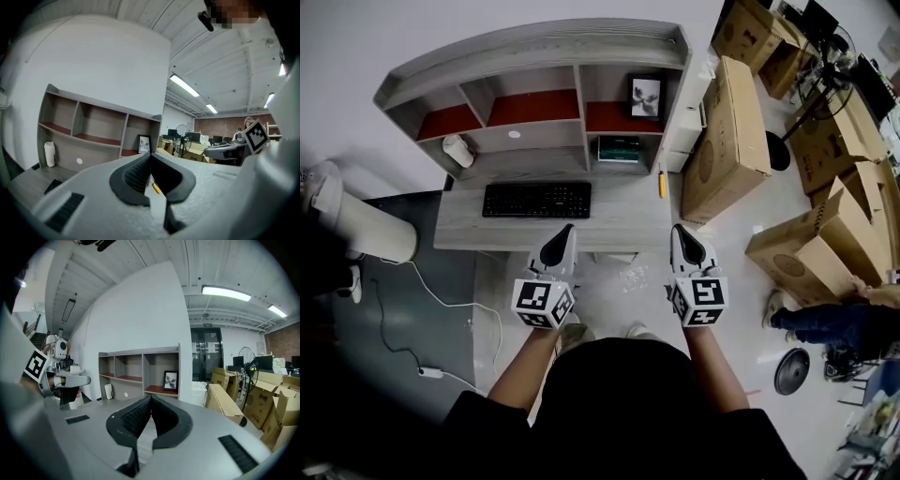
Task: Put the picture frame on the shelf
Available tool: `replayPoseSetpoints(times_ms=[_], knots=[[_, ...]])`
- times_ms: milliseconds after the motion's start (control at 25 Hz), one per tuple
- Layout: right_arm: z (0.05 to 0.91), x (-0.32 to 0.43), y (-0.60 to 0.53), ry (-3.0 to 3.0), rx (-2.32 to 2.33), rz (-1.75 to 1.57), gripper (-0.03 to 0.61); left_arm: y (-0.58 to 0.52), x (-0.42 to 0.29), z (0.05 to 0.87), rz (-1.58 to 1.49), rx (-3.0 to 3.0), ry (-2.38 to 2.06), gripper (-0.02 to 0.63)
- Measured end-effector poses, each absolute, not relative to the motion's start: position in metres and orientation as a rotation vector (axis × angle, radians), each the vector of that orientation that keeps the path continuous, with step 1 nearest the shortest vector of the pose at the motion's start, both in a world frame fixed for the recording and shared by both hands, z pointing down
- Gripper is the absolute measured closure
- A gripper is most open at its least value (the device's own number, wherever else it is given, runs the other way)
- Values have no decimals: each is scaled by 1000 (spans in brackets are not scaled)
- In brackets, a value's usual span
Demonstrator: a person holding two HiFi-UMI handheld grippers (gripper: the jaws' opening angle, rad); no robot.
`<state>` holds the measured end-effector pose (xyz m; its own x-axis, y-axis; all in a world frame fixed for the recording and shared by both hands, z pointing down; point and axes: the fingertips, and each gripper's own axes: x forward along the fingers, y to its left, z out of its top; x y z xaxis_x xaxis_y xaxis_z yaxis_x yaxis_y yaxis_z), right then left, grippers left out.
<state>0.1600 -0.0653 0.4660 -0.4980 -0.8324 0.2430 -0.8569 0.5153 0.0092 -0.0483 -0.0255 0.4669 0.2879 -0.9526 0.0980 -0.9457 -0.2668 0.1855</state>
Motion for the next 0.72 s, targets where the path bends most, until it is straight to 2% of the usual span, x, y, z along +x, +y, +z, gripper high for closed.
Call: replayPoseSetpoints(times_ms=[720], knots=[[460, 226, -63, -2596, 1429, 174, 566, -14, 20, 458, -49, 2335, -1843, 597]])
